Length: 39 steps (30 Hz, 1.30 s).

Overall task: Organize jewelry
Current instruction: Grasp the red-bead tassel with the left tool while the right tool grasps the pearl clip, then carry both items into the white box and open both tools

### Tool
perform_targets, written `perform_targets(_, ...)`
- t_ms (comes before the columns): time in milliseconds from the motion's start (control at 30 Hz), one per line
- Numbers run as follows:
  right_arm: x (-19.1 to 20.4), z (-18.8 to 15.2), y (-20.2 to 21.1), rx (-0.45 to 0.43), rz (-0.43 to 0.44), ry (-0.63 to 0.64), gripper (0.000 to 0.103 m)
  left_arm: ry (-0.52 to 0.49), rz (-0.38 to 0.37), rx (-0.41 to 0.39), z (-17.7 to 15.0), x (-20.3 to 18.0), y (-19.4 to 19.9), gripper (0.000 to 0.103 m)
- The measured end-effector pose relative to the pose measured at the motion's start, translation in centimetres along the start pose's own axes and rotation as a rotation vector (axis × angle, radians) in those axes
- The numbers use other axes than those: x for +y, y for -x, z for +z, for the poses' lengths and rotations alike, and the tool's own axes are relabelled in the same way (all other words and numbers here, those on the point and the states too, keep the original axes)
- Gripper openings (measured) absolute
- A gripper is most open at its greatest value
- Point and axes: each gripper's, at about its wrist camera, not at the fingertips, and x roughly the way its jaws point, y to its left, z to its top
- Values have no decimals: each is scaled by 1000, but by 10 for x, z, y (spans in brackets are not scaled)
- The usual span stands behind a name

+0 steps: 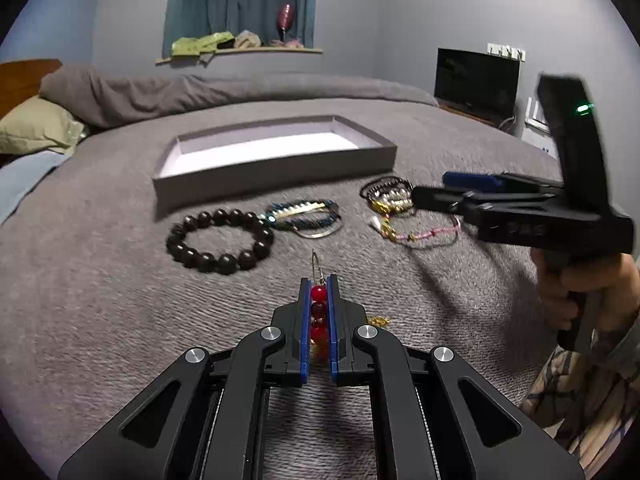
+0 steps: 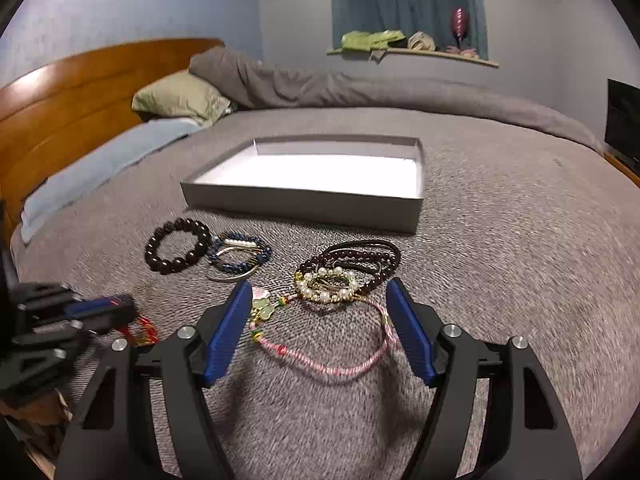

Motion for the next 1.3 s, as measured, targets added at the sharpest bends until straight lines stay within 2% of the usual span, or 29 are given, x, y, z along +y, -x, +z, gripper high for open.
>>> perform_targets(167, -1, 4, -19, 54, -6, 14, 60, 21, -6, -18, 5, 8, 9, 8)
perform_targets(300, 0, 6, -26, 65, -20, 28, 57, 29, -1, -29, 11, 11, 13, 8)
perform_targets(400, 0, 6, -32, 91, -27, 36, 49, 24, -2, -40, 16, 10, 16, 8)
perform_targets(467, 0, 6, -35, 102, -29, 39, 40, 22, -3, -48, 19, 9, 18, 8)
perform_targets(833, -1, 17, -15, 38, 5, 27, 40, 57, -9, -86, 43, 22, 25, 8)
perform_targets(1100, -8, 54, -3, -28, 29, 3, 40, 22, 13, -171, 91, 34, 34, 8)
perform_targets(1300, -24, 76, -18, -41, 17, -29, 40, 14, 11, -197, 127, 50, 14, 8)
